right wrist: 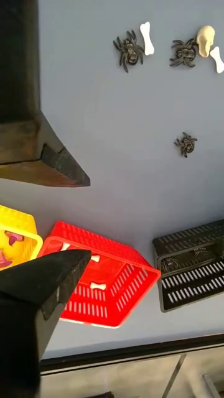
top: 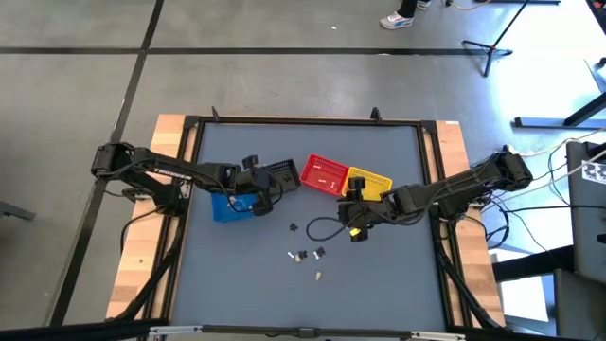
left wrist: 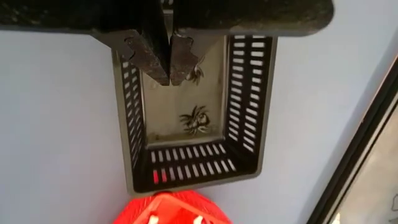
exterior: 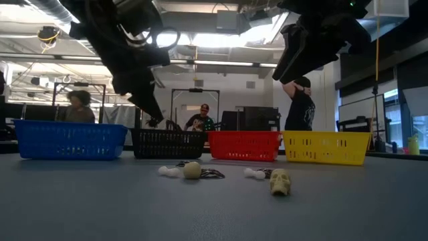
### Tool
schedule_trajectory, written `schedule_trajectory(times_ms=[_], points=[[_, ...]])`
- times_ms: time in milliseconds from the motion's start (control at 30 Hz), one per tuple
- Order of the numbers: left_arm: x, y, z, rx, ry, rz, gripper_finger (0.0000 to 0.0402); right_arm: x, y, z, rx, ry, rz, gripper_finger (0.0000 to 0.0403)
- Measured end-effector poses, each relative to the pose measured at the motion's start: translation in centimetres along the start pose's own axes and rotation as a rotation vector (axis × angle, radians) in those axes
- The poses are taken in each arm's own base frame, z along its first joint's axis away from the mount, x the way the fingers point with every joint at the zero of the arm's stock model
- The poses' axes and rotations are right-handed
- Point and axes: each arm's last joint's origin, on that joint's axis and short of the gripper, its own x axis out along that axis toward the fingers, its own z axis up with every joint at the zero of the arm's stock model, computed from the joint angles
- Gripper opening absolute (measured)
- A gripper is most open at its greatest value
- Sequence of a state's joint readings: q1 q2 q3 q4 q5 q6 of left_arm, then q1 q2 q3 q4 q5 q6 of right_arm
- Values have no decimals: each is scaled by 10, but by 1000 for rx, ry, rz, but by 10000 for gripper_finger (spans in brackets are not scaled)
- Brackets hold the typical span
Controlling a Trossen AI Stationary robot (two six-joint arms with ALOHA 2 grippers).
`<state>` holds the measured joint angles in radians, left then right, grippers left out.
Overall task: Sort Halloween decoration
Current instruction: Put the black spider toy into the black bin
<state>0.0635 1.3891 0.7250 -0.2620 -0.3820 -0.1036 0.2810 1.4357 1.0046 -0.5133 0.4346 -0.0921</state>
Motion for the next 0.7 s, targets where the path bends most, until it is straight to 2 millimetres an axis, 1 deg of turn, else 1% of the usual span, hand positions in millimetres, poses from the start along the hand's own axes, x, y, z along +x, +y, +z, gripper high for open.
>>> schedule_trajectory(times_ms=[333,500,700], points=[[0,-1,8,-34,-79,-9,0,0,0,0,2,-4,0,172],[0,-1,9,-40,-88,-11,0,0,0,0,2,-4,0,172],[0,-1,9,-87,-87,-11,4,0,0,1,4,-7,0,172]])
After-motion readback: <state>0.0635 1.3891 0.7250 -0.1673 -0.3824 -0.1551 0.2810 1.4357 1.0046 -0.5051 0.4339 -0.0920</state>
